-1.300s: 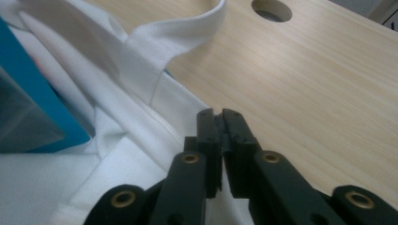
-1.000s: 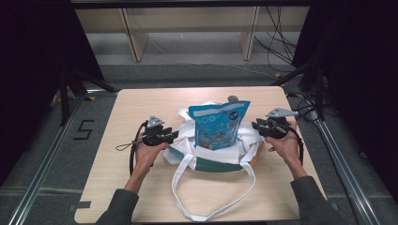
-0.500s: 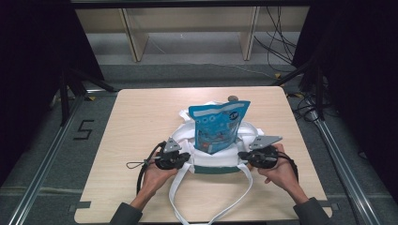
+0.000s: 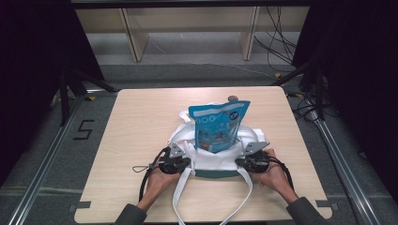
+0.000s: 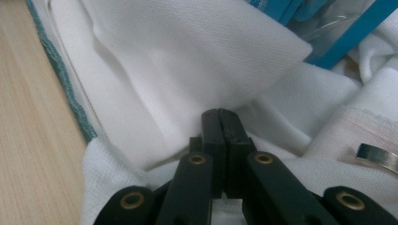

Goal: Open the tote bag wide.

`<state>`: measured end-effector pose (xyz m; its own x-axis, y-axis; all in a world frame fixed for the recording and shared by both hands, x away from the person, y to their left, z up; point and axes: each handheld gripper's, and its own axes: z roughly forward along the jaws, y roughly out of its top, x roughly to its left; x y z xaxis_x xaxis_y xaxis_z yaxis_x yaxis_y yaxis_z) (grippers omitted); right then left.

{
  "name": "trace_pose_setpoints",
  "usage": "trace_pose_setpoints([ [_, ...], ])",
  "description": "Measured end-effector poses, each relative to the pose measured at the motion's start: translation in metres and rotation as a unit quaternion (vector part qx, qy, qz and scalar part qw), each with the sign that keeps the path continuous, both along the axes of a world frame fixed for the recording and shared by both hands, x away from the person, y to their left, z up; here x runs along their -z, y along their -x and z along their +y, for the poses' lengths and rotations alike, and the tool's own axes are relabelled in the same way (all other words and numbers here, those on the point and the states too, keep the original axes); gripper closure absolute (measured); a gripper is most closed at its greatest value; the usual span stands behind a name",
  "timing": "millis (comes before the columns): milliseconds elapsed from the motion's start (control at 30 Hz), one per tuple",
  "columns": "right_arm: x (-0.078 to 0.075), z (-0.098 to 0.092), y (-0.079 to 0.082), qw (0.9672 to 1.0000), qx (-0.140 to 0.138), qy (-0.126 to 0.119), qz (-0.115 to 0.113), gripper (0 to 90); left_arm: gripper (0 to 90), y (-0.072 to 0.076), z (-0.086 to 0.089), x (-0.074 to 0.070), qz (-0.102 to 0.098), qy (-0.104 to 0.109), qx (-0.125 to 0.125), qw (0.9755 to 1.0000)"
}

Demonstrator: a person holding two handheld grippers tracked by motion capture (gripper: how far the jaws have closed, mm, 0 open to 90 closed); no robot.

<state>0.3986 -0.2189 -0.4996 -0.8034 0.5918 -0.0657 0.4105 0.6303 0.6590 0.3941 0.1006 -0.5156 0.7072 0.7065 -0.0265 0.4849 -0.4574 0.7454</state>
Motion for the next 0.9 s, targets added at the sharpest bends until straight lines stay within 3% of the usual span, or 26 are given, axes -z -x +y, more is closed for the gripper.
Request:
trace_pose_setpoints([
  [100, 0.000, -0.001, -0.002, 1.0000, -0.001, 0.000, -0.004, 90.0, 86.9, -0.001, 0.000, -0.001, -0.008, -0.011, 0.007, 0.9999],
  [167, -0.001, -0.001, -0.002, 1.0000, 0.001, 0.002, 0.009, 90.0, 87.1, -0.003, 0.000, 0.000, -0.006, -0.004, 0.001, 1.0000],
  [300, 0.000, 0.001, -0.006, 1.0000, 0.002, -0.001, -0.002, 90.0, 87.8, -0.010, 0.001, 0.000, -0.009, -0.010, -0.007, 0.9999],
  [467, 0.002, 0.004, -0.019, 0.9998, 0.012, -0.004, -0.014, 90.0, 87.6, -0.024, 0.001, 0.000, -0.011, -0.010, -0.012, 0.9998],
  [567, 0.002, 0.005, -0.027, 0.9996, 0.021, -0.010, -0.013, 90.0, 87.3, -0.034, 0.004, 0.001, -0.012, -0.007, -0.019, 0.9997],
  [600, 0.000, 0.005, -0.030, 0.9998, 0.018, -0.001, -0.003, 90.0, 87.3, -0.037, 0.003, 0.001, -0.011, -0.004, -0.027, 0.9996],
  [633, 0.003, 0.007, -0.033, 0.9996, 0.023, -0.010, -0.014, 90.0, 87.3, -0.040, 0.004, 0.000, -0.015, -0.012, -0.022, 0.9996],
  [800, 0.003, 0.009, -0.049, 0.9993, 0.030, -0.013, -0.018, 90.0, 86.7, -0.053, 0.005, 0.003, -0.016, 0.010, -0.046, 0.9988],
  [833, 0.003, 0.010, -0.051, 0.9993, 0.033, -0.014, -0.015, 90.0, 86.6, -0.055, 0.006, 0.002, -0.018, 0.000, -0.047, 0.9987],
  [867, 0.004, 0.010, -0.054, 0.9991, 0.036, -0.015, -0.016, 90.0, 86.6, -0.057, 0.005, 0.003, -0.018, 0.009, -0.049, 0.9986],
  [900, 0.004, 0.011, -0.056, 0.9990, 0.037, -0.015, -0.018, 90.0, 86.6, -0.059, 0.007, 0.002, -0.017, 0.002, -0.047, 0.9988],
])
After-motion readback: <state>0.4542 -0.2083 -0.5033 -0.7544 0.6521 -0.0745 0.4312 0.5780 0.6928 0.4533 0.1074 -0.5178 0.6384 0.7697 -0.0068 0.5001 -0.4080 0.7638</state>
